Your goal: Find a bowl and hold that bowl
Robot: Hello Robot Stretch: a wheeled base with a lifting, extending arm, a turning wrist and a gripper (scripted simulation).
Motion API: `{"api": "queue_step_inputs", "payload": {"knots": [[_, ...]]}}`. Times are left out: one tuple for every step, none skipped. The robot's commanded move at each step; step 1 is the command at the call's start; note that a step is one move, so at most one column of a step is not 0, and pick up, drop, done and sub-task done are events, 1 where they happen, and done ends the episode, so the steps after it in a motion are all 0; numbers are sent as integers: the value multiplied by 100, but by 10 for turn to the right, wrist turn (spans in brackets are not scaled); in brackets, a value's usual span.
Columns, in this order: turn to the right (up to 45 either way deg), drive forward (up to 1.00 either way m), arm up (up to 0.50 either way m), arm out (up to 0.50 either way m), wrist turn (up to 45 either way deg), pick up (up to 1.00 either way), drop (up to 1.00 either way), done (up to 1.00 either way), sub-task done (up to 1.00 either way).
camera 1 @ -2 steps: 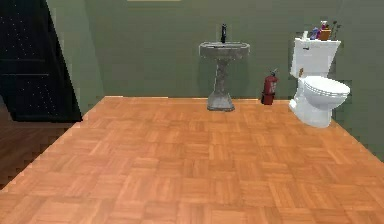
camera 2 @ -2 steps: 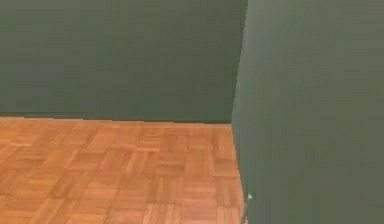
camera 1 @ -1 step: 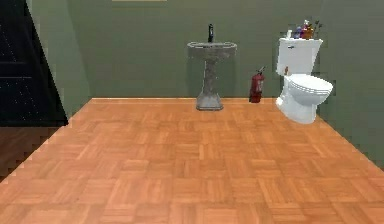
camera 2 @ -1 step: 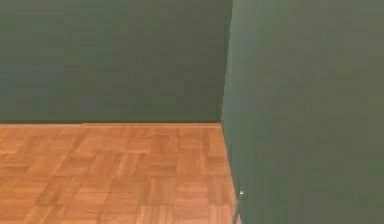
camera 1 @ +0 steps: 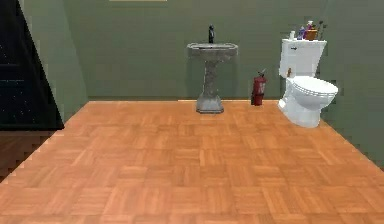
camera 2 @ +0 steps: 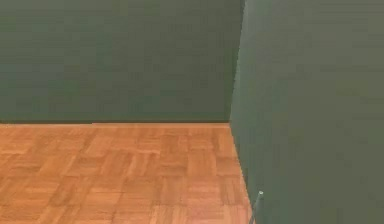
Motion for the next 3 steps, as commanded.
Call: {"api": "queue_step_inputs", "payload": {"knots": [[-450, 0, 0, 0, 0, 0, 0, 0, 0], [-90, 0, 0, 0, 0, 0, 0, 0, 0], [0, 100, 0, 0, 0, 0, 0, 0, 0]]}}
